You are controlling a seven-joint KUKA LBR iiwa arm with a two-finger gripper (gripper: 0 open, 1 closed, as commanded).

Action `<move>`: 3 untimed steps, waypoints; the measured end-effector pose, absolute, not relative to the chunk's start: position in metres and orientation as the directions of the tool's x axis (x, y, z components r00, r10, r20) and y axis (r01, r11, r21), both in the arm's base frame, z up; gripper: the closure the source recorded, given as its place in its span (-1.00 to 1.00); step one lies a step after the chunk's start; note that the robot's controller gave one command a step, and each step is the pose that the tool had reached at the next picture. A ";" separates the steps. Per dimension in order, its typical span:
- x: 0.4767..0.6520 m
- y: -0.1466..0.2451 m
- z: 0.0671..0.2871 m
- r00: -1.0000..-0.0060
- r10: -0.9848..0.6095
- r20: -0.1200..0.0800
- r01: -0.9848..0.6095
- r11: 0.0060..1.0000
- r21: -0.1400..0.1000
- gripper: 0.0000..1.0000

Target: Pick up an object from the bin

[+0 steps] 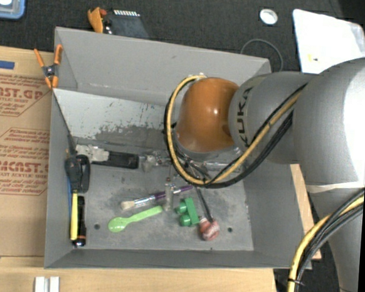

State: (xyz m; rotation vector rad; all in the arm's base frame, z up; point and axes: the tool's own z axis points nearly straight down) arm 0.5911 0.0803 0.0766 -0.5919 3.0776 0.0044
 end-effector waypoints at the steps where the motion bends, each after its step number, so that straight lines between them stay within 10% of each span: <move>1: 0.557 0.075 0.071 -0.901 -0.434 -0.014 -0.434 0.901 -0.001 1.00; 2: 0.557 0.075 0.071 -0.901 -0.434 -0.014 -0.434 0.901 -0.001 1.00; 3: 0.551 0.078 0.132 -0.891 -0.454 -0.010 -0.454 0.891 0.000 1.00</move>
Offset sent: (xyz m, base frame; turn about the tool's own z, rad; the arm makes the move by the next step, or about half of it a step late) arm 0.0000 0.0000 0.0000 0.0000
